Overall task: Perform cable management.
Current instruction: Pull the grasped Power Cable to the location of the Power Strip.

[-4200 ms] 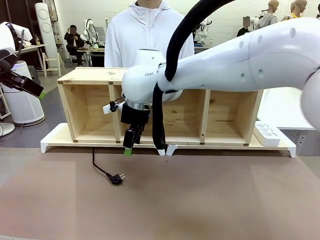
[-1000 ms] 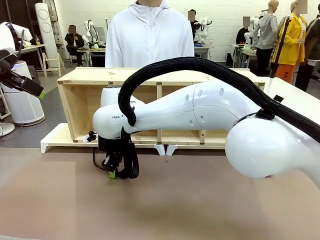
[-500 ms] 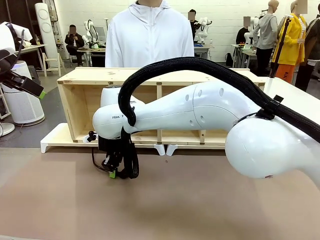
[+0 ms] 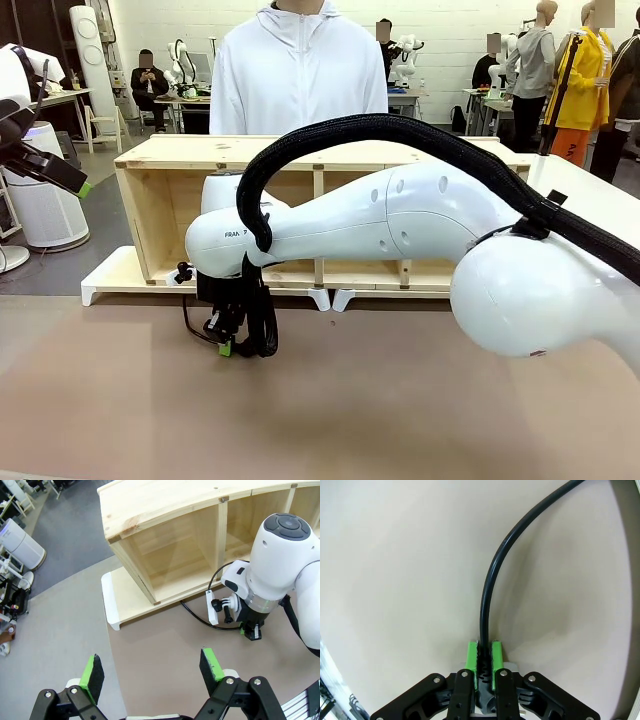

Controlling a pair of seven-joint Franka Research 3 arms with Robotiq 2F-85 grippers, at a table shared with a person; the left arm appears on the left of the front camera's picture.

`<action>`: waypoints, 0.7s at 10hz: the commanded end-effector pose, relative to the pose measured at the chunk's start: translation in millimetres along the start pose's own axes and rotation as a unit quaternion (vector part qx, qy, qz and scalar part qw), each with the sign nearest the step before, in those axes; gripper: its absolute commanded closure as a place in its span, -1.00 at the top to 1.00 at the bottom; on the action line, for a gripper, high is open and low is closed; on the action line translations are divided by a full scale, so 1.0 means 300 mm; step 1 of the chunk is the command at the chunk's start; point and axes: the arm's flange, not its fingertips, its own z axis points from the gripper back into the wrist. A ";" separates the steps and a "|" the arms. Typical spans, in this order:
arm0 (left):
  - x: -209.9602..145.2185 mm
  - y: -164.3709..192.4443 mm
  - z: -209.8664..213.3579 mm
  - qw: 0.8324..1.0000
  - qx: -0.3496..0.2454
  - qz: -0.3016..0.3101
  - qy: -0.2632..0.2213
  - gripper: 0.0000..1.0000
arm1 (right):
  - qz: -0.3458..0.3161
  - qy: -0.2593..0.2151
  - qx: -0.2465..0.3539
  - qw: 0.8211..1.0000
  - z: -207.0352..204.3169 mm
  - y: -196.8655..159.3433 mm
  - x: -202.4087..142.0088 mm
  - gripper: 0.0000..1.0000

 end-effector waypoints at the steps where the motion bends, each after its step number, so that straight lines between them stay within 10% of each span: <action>1: 0.005 -0.001 -0.006 1.000 0.004 -0.001 -0.004 1.00 | 0.001 0.000 -0.001 1.000 -0.001 0.001 0.001 -1.00; 7: 0.005 -0.001 -0.006 1.000 0.004 -0.001 -0.004 1.00 | 0.001 0.000 -0.001 1.000 -0.001 0.001 0.001 -1.00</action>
